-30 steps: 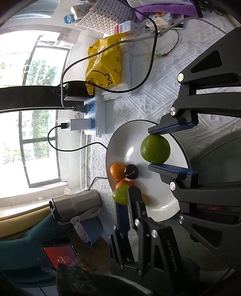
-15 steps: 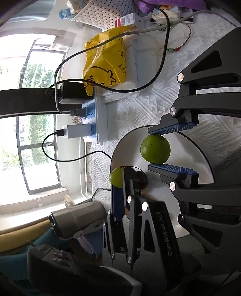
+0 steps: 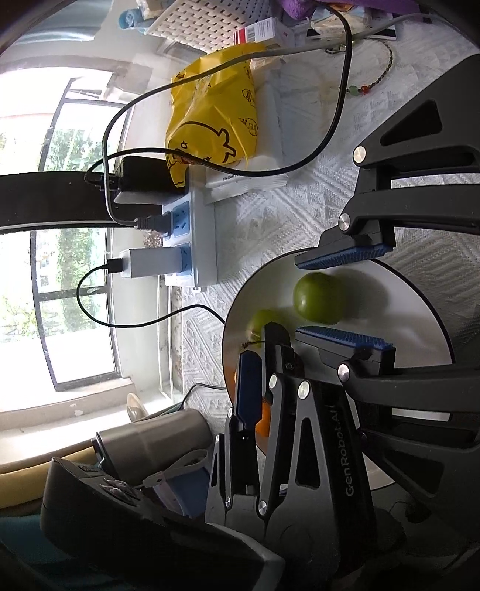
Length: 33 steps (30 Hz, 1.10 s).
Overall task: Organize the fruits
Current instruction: 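Lower both green fruits onto the plate and open both tools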
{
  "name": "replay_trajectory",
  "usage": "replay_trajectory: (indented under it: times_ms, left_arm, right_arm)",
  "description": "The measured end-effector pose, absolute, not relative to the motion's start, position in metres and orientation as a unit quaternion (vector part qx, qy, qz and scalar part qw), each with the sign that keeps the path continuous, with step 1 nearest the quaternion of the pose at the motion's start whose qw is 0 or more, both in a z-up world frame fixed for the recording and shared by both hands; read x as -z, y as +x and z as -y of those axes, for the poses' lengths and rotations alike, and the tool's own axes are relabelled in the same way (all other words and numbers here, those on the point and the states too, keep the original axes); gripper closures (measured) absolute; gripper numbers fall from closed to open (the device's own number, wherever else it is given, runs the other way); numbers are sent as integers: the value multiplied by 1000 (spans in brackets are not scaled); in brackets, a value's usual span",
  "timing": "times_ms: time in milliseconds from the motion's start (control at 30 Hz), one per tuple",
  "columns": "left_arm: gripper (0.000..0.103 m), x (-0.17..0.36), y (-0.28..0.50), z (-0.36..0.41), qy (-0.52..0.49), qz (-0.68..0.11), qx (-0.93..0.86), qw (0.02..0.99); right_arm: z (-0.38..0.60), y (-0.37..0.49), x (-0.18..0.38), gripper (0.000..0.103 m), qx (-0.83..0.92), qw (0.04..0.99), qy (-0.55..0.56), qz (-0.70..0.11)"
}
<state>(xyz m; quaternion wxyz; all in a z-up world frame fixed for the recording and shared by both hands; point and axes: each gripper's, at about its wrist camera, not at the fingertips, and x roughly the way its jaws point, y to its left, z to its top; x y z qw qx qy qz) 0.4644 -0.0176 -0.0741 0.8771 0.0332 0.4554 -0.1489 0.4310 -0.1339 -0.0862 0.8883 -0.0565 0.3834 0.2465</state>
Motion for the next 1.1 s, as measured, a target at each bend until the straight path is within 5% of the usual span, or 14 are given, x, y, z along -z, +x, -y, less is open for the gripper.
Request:
replay_trajectory:
  times_ms: [267, 1100]
  left_arm:
    - [57, 59, 454, 9, 24, -437, 153, 886]
    - [56, 0, 339, -13, 19, -366, 133, 921]
  right_arm:
    - [141, 425, 77, 69, -236, 894, -55, -376]
    - [148, 344, 23, 68, -243, 907, -43, -341]
